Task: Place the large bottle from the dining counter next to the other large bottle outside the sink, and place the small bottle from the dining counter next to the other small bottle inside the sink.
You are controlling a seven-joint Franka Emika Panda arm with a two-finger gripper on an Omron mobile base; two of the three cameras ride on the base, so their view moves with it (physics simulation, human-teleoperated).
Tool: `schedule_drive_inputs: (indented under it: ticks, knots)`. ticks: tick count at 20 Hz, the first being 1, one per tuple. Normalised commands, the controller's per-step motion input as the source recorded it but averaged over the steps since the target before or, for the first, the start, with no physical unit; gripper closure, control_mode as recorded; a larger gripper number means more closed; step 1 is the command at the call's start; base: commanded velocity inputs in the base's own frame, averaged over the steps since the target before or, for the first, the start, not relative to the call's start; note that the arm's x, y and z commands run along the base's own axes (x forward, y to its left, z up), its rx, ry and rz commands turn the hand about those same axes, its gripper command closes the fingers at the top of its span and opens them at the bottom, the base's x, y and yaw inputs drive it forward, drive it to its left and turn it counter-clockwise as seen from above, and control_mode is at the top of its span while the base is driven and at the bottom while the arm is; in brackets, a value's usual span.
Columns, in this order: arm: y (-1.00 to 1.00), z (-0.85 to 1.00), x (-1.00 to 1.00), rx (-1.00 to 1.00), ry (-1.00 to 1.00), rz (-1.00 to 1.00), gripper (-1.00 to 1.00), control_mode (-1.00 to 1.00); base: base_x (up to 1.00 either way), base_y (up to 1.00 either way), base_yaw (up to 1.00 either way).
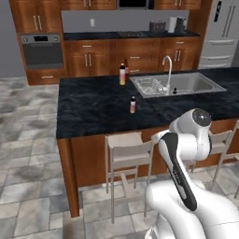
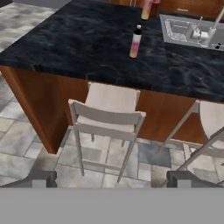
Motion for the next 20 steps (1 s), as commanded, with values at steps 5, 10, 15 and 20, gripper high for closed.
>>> schedule_drive_inputs:
  ticks: [5,10,15,20]
  knots:
    - [0.00,0.00,0.00,0.00,0.00,0.00,-1.00,1.00,0.45,-0.31,0.21]
    - [0.00,0.00,0.00,0.00,0.00,0.00,-1.00,1.00,0.16,-0.24,0.07]
    - [0.00,0.00,0.00,0.00,0.00,0.00,-1.00,1.00,0.08,-0.22,0.00]
    - [0.00,0.00,0.00,0.00,0.00,0.00,-1.00,1.00,0.30,-0.26,0.00]
